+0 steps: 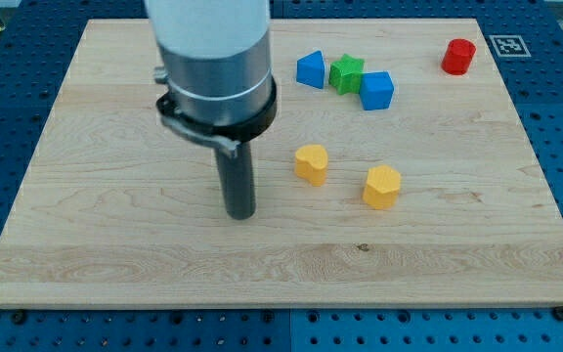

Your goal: Place the green circle towards the bottom left of the blue triangle

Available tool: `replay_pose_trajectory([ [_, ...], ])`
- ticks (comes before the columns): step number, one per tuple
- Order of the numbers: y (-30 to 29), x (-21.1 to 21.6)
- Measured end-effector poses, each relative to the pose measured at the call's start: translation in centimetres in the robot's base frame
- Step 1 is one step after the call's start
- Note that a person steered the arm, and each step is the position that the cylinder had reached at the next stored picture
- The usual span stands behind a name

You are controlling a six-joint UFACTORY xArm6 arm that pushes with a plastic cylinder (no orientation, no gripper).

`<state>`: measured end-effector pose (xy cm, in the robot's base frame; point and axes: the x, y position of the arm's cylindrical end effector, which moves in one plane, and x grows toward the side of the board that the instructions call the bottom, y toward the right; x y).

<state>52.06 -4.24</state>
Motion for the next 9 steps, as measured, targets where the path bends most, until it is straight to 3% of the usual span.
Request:
replay_pose_trajectory([
  [2, 1.7, -0.6],
  [6, -1.7, -0.5],
  [9, -0.8, -5.2],
])
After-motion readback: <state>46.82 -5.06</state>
